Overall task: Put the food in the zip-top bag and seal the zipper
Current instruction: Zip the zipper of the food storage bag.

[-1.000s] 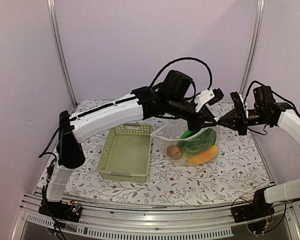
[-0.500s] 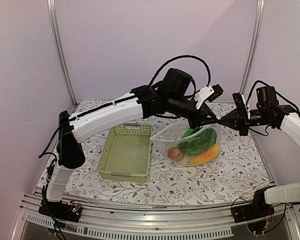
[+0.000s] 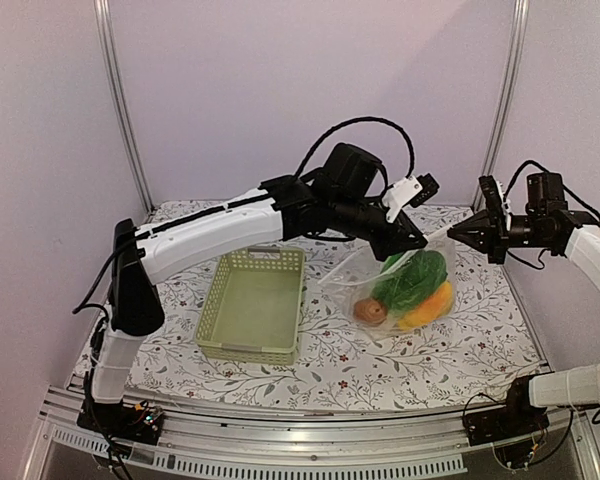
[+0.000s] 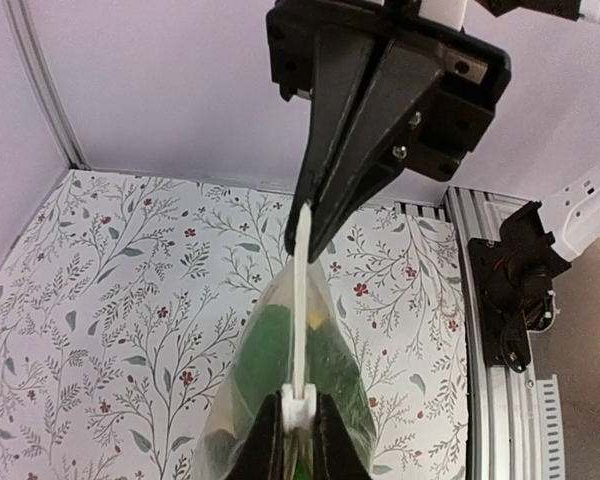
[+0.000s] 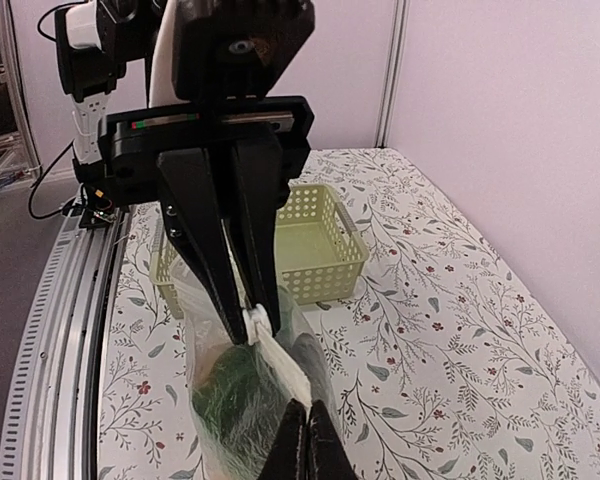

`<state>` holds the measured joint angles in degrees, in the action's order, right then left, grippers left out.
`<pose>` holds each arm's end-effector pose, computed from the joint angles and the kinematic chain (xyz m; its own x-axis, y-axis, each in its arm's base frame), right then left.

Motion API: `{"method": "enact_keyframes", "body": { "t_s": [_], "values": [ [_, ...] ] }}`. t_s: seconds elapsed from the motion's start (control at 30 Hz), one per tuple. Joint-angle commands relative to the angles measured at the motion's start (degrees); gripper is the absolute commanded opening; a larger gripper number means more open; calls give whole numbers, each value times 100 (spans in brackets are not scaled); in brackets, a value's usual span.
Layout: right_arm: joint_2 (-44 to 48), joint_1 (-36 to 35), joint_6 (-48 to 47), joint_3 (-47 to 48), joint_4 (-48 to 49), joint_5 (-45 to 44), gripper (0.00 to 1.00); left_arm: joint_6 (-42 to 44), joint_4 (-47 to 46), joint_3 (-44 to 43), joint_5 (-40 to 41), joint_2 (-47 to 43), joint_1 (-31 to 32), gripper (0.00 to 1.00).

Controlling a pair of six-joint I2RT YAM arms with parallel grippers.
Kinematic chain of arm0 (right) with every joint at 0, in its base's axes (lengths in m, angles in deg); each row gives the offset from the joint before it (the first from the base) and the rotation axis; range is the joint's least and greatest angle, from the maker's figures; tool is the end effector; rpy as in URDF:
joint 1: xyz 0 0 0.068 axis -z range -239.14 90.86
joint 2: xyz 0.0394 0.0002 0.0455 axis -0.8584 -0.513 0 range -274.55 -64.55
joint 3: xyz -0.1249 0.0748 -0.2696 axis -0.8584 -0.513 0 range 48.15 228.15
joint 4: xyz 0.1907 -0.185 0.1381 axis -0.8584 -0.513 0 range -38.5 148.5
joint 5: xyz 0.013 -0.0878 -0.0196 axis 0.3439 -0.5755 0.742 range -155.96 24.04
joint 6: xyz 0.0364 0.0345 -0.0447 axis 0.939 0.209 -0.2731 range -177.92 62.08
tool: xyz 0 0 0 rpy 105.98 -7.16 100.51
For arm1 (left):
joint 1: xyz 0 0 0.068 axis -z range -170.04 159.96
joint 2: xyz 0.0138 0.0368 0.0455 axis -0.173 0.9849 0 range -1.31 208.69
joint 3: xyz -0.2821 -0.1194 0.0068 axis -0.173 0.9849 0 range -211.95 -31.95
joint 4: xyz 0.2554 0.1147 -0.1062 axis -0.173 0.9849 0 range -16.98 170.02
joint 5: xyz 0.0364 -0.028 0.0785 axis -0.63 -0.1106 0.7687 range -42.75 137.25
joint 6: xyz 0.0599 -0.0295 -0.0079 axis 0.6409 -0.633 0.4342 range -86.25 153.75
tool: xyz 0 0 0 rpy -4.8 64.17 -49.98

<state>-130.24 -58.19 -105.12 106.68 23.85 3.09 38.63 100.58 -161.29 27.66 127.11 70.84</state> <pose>0.2578 0.0458 0.3474 0.0535 -0.2634 -0.9632 -0.9579 0.2589 -0.1240 0.2767 -0.5338 0.3562 -0.1350 0.4070 -0.9034 0.9839 0.1626 -0.0738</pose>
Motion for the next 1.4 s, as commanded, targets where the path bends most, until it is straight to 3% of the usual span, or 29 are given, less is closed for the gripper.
{"method": "enact_keyframes", "body": {
  "t_s": [0.0, 1.07, 1.37],
  "values": [
    [-126, 206, 199, 71, 177, 100, 0, 11, 536, 478, 233, -445, -168, 0],
    [-249, 470, 824, -75, 732, -255, 0, -316, -204, 3781, 667, -2309, -315, 2],
    [-303, 472, 854, -78, 732, -221, 0, -307, -275, 3979, 719, -2419, -336, 3]
  ]
}}
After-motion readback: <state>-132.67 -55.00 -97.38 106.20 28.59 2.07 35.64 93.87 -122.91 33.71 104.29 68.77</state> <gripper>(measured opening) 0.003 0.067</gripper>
